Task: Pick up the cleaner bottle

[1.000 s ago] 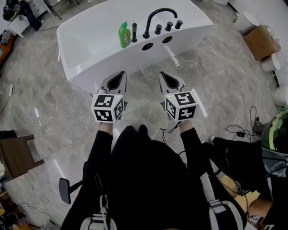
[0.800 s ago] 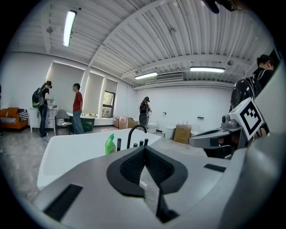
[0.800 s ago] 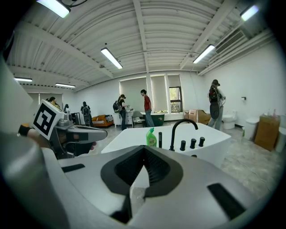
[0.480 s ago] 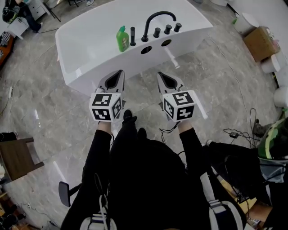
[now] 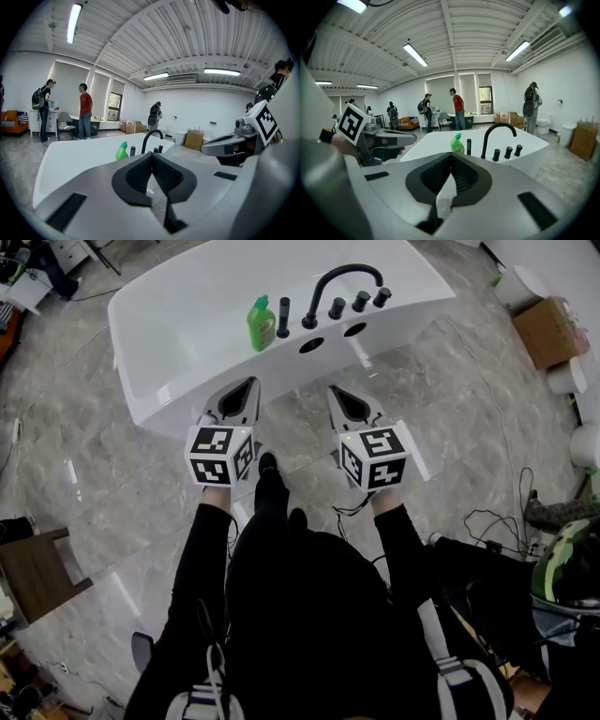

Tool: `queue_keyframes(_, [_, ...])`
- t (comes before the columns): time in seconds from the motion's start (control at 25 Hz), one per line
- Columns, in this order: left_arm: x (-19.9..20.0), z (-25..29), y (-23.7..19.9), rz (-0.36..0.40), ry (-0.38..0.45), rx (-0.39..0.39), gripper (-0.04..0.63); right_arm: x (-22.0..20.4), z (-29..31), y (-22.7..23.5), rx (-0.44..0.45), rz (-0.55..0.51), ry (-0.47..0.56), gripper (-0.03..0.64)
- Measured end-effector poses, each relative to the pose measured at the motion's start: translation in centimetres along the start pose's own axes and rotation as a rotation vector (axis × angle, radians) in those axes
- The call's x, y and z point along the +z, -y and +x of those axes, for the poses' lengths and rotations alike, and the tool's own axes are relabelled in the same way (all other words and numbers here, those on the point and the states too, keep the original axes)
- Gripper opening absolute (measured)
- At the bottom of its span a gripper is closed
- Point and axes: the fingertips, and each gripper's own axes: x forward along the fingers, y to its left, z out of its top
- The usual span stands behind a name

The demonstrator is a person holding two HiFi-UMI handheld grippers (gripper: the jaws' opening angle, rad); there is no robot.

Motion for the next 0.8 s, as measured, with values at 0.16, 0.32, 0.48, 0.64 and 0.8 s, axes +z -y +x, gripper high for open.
queue_keyframes(0.16, [0.0,2.2,-2.4,-0.013,-0.018,-0.008,0.008,0.9,3.1,0.5,-0.007,0.003,-0.019,0.002])
queue_keyframes(0.32, [0.2,4.4,-5.1,-0.020,-0.037,-0.011,0.008,1.8,6.4,1.1,-0.014,0.006,-0.037,0.002])
queue_keyframes(0.48, [0.1,6.3,-7.2,-0.022,-0.055,-0.025,0.008,2.6,9.4,1.9,-0.032,0.010,-0.053,0.002])
queue_keyframes(0.64, [0.1,7.7,-8.8,-0.026,-0.064,-0.042,0.008,3.3,11.7,2.4,-0.051,0.014,-0.067,0.002])
queue_keyframes(0.8, [0.3,8.8,-10.0,-0.017,-0.073,-0.060,0.009,3.8,13.4,2.6,-0.063,0.006,-0.080,0.002])
